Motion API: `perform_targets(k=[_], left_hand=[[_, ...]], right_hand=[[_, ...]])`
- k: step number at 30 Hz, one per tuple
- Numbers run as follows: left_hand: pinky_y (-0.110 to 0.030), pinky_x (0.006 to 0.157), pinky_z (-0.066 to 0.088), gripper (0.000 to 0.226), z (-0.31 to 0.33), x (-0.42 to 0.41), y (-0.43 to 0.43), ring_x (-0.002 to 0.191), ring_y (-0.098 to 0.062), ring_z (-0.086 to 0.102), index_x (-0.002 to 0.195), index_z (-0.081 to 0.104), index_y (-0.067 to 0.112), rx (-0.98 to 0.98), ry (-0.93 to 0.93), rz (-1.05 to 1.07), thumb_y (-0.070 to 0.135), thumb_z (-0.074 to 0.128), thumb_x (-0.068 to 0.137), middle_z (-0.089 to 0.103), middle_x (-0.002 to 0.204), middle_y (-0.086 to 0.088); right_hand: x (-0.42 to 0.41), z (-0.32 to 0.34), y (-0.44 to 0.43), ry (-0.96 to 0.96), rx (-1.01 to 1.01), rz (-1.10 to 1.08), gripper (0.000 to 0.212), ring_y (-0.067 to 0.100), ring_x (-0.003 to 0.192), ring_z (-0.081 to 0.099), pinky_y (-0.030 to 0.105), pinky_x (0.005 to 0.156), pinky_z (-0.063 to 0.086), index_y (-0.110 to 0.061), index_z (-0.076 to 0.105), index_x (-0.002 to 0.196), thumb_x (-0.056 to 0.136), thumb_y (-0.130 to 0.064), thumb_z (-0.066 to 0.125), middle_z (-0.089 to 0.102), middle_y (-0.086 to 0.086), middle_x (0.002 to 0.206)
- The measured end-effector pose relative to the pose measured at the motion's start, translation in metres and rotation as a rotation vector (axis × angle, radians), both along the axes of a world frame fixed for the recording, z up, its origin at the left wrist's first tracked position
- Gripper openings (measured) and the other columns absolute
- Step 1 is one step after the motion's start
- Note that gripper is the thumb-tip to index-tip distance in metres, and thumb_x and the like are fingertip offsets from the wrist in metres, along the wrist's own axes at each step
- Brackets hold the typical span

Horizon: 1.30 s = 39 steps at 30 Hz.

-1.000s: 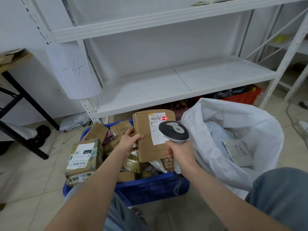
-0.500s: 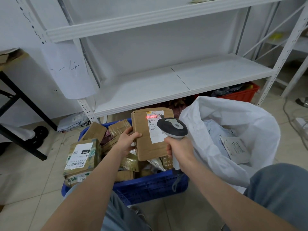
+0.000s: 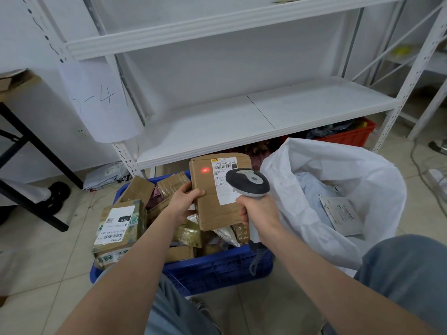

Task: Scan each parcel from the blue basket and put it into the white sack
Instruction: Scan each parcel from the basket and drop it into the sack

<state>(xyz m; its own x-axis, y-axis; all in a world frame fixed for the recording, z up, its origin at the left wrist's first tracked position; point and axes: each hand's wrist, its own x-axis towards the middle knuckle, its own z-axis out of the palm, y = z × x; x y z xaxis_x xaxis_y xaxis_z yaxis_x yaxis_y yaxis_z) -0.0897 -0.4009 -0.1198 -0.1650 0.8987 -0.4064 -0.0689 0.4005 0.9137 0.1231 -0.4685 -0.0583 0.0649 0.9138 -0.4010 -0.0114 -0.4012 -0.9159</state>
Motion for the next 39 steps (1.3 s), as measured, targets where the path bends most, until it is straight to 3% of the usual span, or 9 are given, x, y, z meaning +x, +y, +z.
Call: perform_targets(k=[8, 15, 21, 24, 26, 30, 34, 37, 39], left_hand=[[-0.038, 0.071, 0.050, 0.070, 0.009, 0.000, -0.002, 0.109, -0.023, 0.057, 0.145, 0.036, 0.021, -0.011, 0.017, 0.003, 0.011, 0.068, 0.084, 0.059, 0.122, -0.006], [-0.050, 0.092, 0.049, 0.072, 0.011, 0.002, -0.001, 0.114, -0.027, 0.054, 0.146, 0.034, 0.022, -0.011, 0.032, -0.007, 0.013, 0.069, 0.083, 0.057, 0.126, -0.008], [-0.049, 0.085, 0.053, 0.072, 0.026, 0.007, 0.002, 0.105, -0.029, 0.060, 0.145, 0.037, 0.021, 0.002, 0.065, -0.014, 0.016, 0.071, 0.081, 0.060, 0.121, -0.010], [-0.043, 0.080, 0.053, 0.060, 0.059, 0.023, 0.021, 0.102, -0.025, 0.059, 0.138, 0.043, 0.021, 0.041, 0.115, -0.028, 0.021, 0.070, 0.084, 0.060, 0.119, -0.008], [-0.039, 0.075, 0.053, 0.049, 0.085, 0.047, 0.042, 0.094, -0.021, 0.060, 0.130, 0.051, 0.018, 0.071, 0.144, -0.066, 0.026, 0.069, 0.085, 0.062, 0.115, -0.007], [-0.042, 0.075, 0.056, 0.057, 0.113, 0.127, 0.079, 0.096, -0.023, 0.062, 0.129, 0.051, 0.013, 0.077, 0.245, -0.216, 0.036, 0.072, 0.082, 0.063, 0.112, -0.006], [-0.040, 0.070, 0.053, 0.062, 0.101, 0.223, 0.097, 0.091, -0.021, 0.060, 0.127, 0.051, 0.010, -0.014, 0.331, -0.394, 0.042, 0.073, 0.079, 0.063, 0.106, -0.004], [-0.050, 0.087, 0.050, 0.070, 0.065, 0.282, 0.109, 0.108, -0.030, 0.057, 0.133, 0.047, 0.008, -0.121, 0.406, -0.513, 0.045, 0.074, 0.078, 0.058, 0.124, -0.010], [-0.048, 0.086, 0.048, 0.075, 0.038, 0.313, 0.119, 0.117, -0.034, 0.054, 0.137, 0.044, 0.010, -0.179, 0.423, -0.566, 0.046, 0.073, 0.079, 0.055, 0.131, -0.011]], right_hand=[[-0.001, 0.000, 0.003, 0.008, -0.002, 0.009, 0.007, 0.013, 0.050, 0.054, 0.026, 0.056, 0.048, -0.007, 0.066, 0.074, 0.080, -0.012, 0.065, 0.060, 0.002, 0.057], [0.000, -0.002, 0.007, 0.001, 0.018, 0.003, 0.007, 0.013, 0.051, 0.057, 0.028, 0.060, 0.050, -0.009, 0.065, 0.071, 0.077, -0.013, 0.066, 0.061, 0.000, 0.054], [0.006, 0.000, 0.010, 0.042, 0.059, -0.047, 0.005, 0.011, 0.051, 0.057, 0.027, 0.059, 0.050, -0.008, 0.067, 0.080, 0.078, -0.013, 0.067, 0.065, 0.000, 0.058], [0.020, 0.008, 0.020, 0.113, 0.088, -0.141, 0.004, 0.013, 0.053, 0.056, 0.028, 0.059, 0.050, -0.010, 0.065, 0.083, 0.082, -0.013, 0.067, 0.067, 0.005, 0.067], [0.037, 0.012, 0.033, 0.130, 0.100, -0.213, 0.006, 0.015, 0.054, 0.056, 0.030, 0.061, 0.051, -0.010, 0.065, 0.081, 0.081, -0.014, 0.069, 0.067, 0.007, 0.069], [0.084, 0.014, 0.064, 0.117, 0.103, -0.352, 0.018, 0.018, 0.065, 0.063, 0.029, 0.060, 0.052, -0.009, 0.066, 0.093, 0.079, -0.020, 0.072, 0.069, 0.009, 0.081], [0.146, -0.002, 0.090, 0.130, 0.025, -0.481, 0.026, 0.021, 0.078, 0.064, 0.037, 0.071, 0.057, -0.009, 0.061, 0.104, 0.082, -0.020, 0.071, 0.065, 0.007, 0.086], [0.195, -0.032, 0.105, 0.145, -0.073, -0.568, 0.036, 0.030, 0.093, 0.063, 0.045, 0.084, 0.056, -0.009, 0.057, 0.112, 0.082, -0.022, 0.072, 0.063, 0.010, 0.096], [0.222, -0.056, 0.112, 0.117, -0.146, -0.596, 0.037, 0.033, 0.095, 0.063, 0.052, 0.090, 0.053, -0.007, 0.058, 0.107, 0.079, -0.024, 0.074, 0.064, 0.013, 0.097]])
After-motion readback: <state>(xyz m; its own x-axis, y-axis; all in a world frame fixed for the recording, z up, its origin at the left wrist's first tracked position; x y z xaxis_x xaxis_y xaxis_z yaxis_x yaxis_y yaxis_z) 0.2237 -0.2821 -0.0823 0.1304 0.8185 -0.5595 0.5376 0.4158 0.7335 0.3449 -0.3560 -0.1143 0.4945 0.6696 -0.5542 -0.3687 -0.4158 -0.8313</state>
